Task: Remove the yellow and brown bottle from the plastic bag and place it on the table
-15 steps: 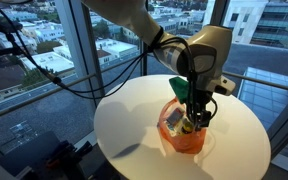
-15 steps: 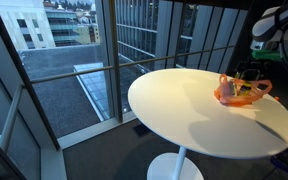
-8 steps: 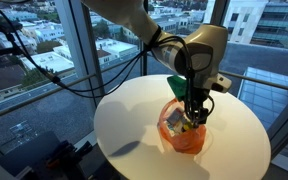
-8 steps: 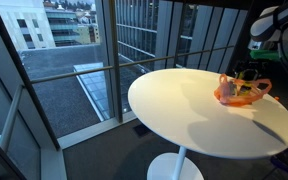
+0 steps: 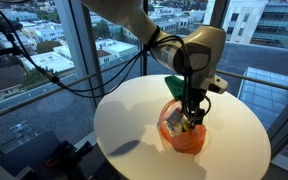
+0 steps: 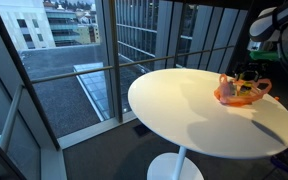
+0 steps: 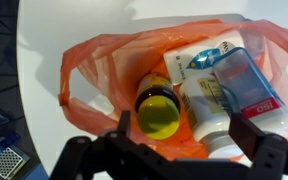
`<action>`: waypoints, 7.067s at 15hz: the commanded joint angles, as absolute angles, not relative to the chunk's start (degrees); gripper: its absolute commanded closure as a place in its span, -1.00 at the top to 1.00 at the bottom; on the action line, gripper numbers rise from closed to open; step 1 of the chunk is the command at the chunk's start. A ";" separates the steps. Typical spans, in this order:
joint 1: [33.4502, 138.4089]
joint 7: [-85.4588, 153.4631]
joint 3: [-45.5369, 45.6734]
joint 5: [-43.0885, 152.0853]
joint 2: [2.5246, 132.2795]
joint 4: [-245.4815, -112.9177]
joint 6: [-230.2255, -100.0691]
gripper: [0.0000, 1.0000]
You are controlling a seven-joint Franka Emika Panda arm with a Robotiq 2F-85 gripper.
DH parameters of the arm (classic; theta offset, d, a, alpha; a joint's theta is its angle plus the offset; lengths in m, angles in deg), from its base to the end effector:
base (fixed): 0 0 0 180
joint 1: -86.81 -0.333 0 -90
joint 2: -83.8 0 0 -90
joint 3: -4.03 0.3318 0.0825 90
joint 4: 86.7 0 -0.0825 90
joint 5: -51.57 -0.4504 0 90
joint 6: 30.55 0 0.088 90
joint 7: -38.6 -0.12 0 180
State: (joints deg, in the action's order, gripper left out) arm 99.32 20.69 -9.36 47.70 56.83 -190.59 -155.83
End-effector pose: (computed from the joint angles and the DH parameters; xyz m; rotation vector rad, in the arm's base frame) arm 0.6303 -0.2945 0.2390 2.8562 -1.1839 -0.1343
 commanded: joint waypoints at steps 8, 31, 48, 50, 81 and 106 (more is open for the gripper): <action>99.04 19.66 -10.17 48.39 56.52 -190.60 -152.92 1.00; 99.25 19.29 -9.97 47.72 52.06 -186.35 -155.00 0.87; 98.64 19.51 -10.00 48.27 53.20 -187.06 -156.23 0.45; 98.35 19.51 -10.02 48.45 53.44 -187.41 -156.41 0.42; 94.31 22.25 -7.39 50.14 72.12 -201.11 -158.05 -0.58; 93.05 25.43 -3.76 50.02 78.52 -206.70 -152.72 -0.58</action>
